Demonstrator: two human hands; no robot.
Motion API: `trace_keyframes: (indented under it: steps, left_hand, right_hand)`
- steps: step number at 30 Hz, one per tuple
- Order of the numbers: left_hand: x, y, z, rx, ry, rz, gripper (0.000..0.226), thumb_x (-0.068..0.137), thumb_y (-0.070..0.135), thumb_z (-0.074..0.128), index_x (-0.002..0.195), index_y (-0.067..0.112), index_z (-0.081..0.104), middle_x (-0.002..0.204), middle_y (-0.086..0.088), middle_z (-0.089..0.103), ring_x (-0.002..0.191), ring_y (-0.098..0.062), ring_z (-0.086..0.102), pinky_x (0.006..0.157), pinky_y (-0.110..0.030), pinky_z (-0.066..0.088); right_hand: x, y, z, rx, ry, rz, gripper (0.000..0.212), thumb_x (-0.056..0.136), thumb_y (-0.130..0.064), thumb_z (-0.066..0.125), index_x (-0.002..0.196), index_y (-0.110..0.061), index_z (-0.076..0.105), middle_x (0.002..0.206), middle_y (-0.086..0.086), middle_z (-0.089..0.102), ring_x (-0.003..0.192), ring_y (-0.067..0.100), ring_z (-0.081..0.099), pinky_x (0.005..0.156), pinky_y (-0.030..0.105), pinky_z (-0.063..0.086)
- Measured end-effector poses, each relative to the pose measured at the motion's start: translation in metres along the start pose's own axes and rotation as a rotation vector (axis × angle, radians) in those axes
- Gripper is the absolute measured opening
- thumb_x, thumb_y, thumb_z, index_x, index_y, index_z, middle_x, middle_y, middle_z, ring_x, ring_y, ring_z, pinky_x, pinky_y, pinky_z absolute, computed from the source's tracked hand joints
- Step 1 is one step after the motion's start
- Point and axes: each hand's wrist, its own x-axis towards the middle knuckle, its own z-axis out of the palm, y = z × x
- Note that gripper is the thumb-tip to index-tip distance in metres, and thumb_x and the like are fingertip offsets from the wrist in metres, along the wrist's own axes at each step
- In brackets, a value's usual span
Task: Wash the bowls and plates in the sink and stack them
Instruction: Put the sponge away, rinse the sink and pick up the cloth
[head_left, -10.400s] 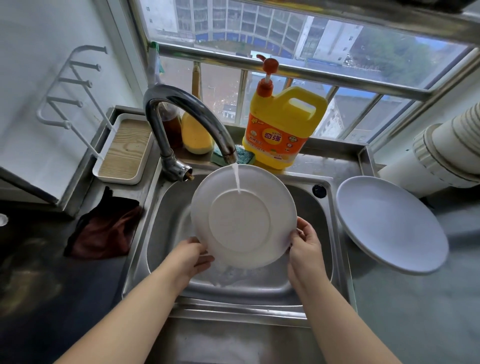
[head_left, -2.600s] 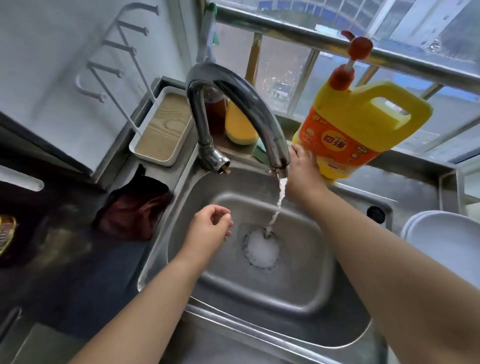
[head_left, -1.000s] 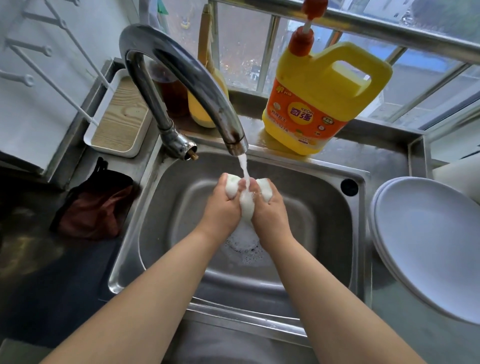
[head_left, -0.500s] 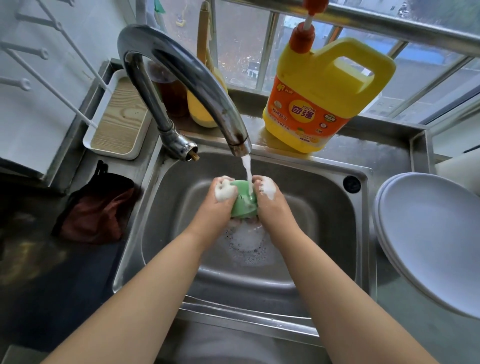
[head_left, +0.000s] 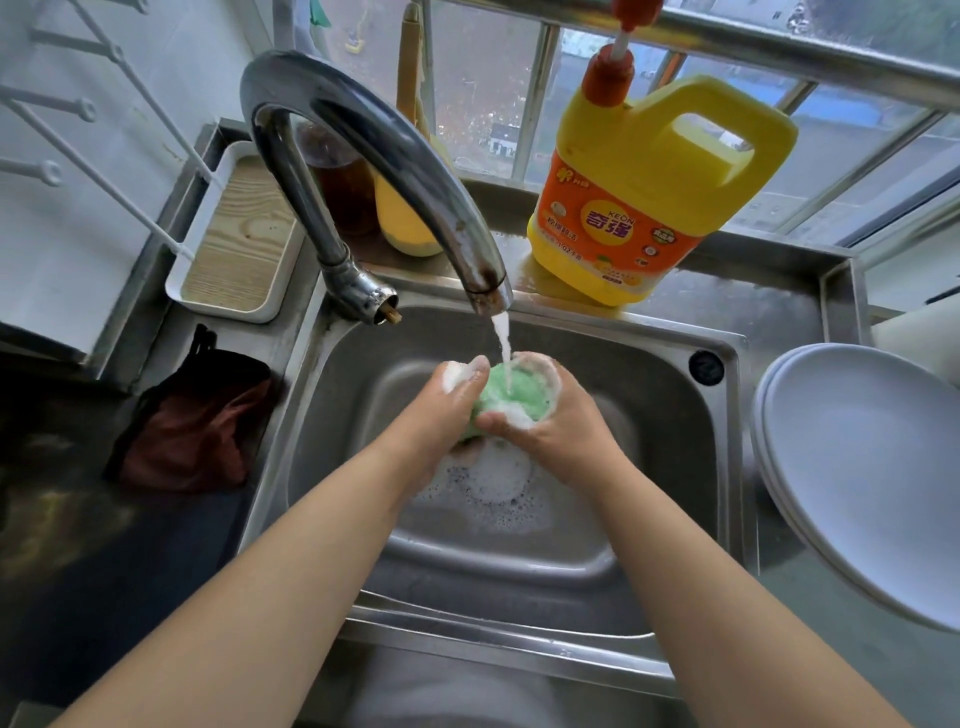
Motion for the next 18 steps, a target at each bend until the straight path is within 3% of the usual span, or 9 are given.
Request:
trace_keyframes:
  steps: [2, 4, 7, 9, 11, 14, 18]
  left_hand:
    - [-0.002, -0.004, 0.001, -0.015, 0.020, 0.071, 0.026, 0.091, 0.051, 0.052, 0.109, 0.032, 0.052, 0.120, -0.008, 0.051, 0.088, -0.010, 0.062, 0.059, -0.018, 0.049]
    - [-0.005, -0.009, 0.001, 0.020, 0.029, 0.189, 0.025, 0.084, 0.053, 0.058, 0.105, 0.042, 0.050, 0.123, 0.000, 0.050, 0.103, -0.006, 0.059, 0.076, -0.017, 0.050]
    - [-0.006, -0.012, 0.004, 0.132, 0.118, 0.286, 0.029, 0.080, 0.055, 0.052, 0.100, 0.035, 0.054, 0.106, 0.006, 0.057, 0.098, -0.006, 0.060, 0.081, -0.020, 0.050]
    - [-0.001, -0.014, 0.004, 0.170, 0.219, 0.303, 0.044, 0.080, 0.065, 0.042, 0.094, 0.027, 0.060, 0.098, -0.001, 0.063, 0.096, -0.018, 0.063, 0.084, -0.033, 0.052]
    - [0.001, -0.015, 0.003, 0.135, 0.276, 0.289, 0.060, 0.079, 0.074, 0.031, 0.088, 0.026, 0.065, 0.096, -0.006, 0.068, 0.095, -0.023, 0.065, 0.089, -0.043, 0.051]
    - [0.001, -0.013, 0.005, 0.076, 0.326, 0.222, 0.077, 0.074, 0.079, 0.024, 0.093, 0.020, 0.070, 0.092, -0.004, 0.072, 0.095, -0.022, 0.067, 0.093, -0.047, 0.050]
    - [0.003, -0.011, 0.009, 0.086, 0.329, 0.186, 0.084, 0.066, 0.089, 0.021, 0.088, 0.025, 0.071, 0.086, -0.001, 0.074, 0.092, -0.024, 0.068, 0.093, -0.047, 0.049]
  right_hand:
    - [0.001, -0.003, 0.001, 0.062, 0.055, 0.008, 0.077, 0.050, -0.067, 0.077, 0.113, -0.026, 0.059, 0.108, -0.005, 0.063, 0.096, 0.010, 0.062, 0.086, 0.035, 0.054]
    - [0.002, -0.004, 0.004, 0.066, 0.077, 0.025, 0.070, 0.054, -0.068, 0.074, 0.109, -0.026, 0.062, 0.105, -0.005, 0.064, 0.094, 0.009, 0.063, 0.082, 0.032, 0.056]
    - [0.003, -0.007, 0.014, 0.047, 0.097, 0.046, 0.054, 0.066, -0.065, 0.064, 0.104, -0.026, 0.062, 0.104, 0.000, 0.061, 0.089, 0.015, 0.063, 0.072, 0.034, 0.058]
    - [0.003, -0.011, 0.024, 0.041, 0.097, 0.049, 0.054, 0.066, -0.066, 0.059, 0.102, -0.026, 0.063, 0.099, -0.001, 0.061, 0.088, 0.016, 0.062, 0.075, 0.038, 0.056]
    - [0.003, -0.016, 0.031, 0.017, 0.127, 0.028, 0.053, 0.066, -0.063, 0.057, 0.101, -0.024, 0.067, 0.095, -0.005, 0.062, 0.091, 0.012, 0.060, 0.081, 0.033, 0.052]
    - [0.002, -0.021, 0.036, 0.054, 0.186, 0.014, 0.053, 0.066, -0.061, 0.055, 0.091, -0.017, 0.068, 0.090, -0.002, 0.066, 0.087, 0.013, 0.061, 0.078, 0.033, 0.050]
    - [0.001, -0.025, 0.036, 0.071, 0.215, 0.016, 0.048, 0.074, -0.054, 0.058, 0.079, -0.006, 0.064, 0.077, 0.004, 0.065, 0.076, 0.017, 0.059, 0.069, 0.034, 0.044]
